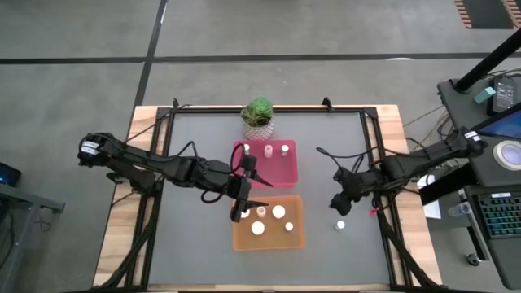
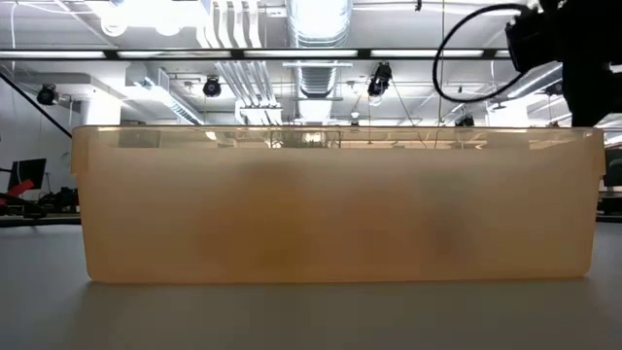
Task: Pick and place medicine bottles into bin by pill shape (circle, oval)
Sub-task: Put the blue tablet bottle into the pink bin
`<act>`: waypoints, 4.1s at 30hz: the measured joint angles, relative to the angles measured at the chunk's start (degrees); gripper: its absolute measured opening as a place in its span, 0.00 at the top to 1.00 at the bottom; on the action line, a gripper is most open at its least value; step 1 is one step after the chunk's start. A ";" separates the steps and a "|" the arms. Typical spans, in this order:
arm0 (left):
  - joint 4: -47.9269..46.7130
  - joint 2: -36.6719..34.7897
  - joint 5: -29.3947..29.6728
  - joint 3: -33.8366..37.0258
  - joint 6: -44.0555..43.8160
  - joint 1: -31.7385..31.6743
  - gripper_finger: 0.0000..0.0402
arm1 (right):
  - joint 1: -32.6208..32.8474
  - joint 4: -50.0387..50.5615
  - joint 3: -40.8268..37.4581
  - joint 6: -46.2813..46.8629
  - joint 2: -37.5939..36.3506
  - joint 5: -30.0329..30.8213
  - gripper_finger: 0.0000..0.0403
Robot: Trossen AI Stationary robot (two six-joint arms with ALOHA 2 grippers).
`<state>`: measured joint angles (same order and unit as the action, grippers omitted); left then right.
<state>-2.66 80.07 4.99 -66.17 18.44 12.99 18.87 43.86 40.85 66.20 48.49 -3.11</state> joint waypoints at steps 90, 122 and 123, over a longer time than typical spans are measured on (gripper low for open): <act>-0.97 0.02 3.04 0.00 -0.11 0.00 0.39 | 19.12 10.68 14.04 19.29 32.63 3.74 0.70; -4.64 -0.20 3.54 0.00 -1.62 0.00 0.39 | 11.15 23.76 27.97 -0.29 25.33 21.19 0.71; -5.16 -0.22 3.84 0.00 -1.63 0.00 0.39 | 10.03 23.70 28.79 -2.19 25.34 21.17 0.71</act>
<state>-7.82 79.85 8.84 -66.17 16.81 12.99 28.90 67.56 69.64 64.01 73.83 18.06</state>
